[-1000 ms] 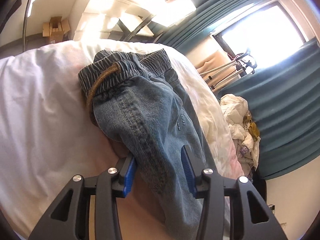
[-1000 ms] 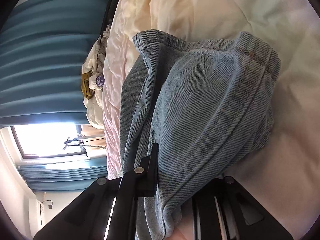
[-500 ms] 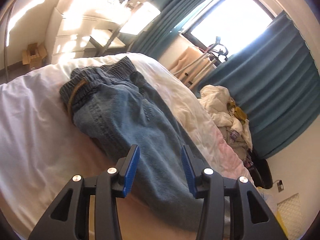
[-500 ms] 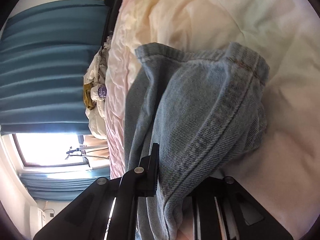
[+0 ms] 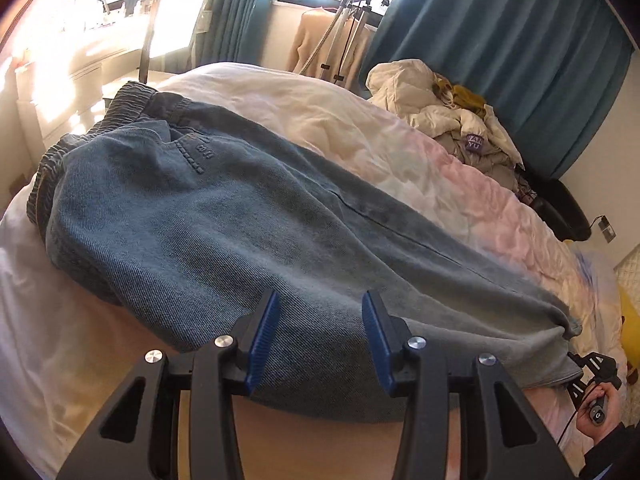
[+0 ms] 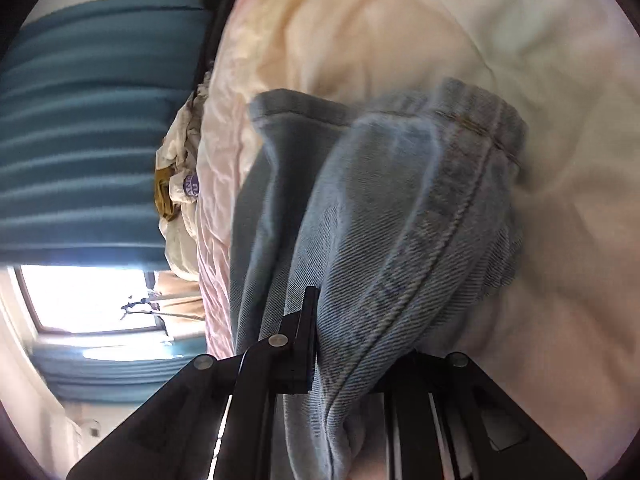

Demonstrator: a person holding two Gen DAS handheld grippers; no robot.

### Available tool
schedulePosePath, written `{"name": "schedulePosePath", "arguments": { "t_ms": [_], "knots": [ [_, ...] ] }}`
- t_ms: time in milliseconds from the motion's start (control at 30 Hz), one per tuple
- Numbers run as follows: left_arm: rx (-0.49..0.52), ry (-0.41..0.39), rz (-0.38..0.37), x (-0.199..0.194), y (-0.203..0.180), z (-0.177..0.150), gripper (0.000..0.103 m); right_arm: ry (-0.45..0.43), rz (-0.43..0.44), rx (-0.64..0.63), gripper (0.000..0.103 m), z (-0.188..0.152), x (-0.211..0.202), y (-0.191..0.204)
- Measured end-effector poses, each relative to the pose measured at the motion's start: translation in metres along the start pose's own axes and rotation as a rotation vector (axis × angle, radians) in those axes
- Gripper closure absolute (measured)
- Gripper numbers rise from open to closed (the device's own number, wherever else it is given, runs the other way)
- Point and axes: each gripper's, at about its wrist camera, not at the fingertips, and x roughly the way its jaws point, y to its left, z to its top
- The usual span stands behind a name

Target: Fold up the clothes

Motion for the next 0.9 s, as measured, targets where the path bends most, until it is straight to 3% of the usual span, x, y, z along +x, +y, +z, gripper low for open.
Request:
{"name": "schedulePosePath", "arguments": {
  "t_ms": [233, 400, 533, 667, 767, 900],
  "knots": [
    [0.018, 0.011, 0.017, 0.003, 0.0, -0.003, 0.06, -0.068, 0.039, -0.068, 0.091, 0.012, -0.003, 0.016],
    [0.055, 0.006, 0.043, 0.002, -0.007, -0.006, 0.06, -0.086, 0.008, -0.125, 0.091, 0.02, -0.002, 0.016],
    [0.089, 0.0, 0.062, 0.002, -0.013, -0.009, 0.06, -0.057, -0.046, -0.099, 0.082, 0.028, 0.007, 0.0],
    [0.118, -0.02, 0.055, -0.002, -0.02, -0.011, 0.06, -0.077, -0.001, -0.015, 0.081, 0.027, 0.003, -0.01],
    [0.143, -0.014, 0.04, 0.001, -0.028, -0.012, 0.06, -0.13, 0.01, -0.1, 0.082, 0.026, -0.007, 0.009],
    [0.194, 0.021, 0.028, 0.014, -0.04, -0.016, 0.06, -0.189, -0.067, -0.231, 0.092, 0.022, -0.013, 0.029]
  ]
}}
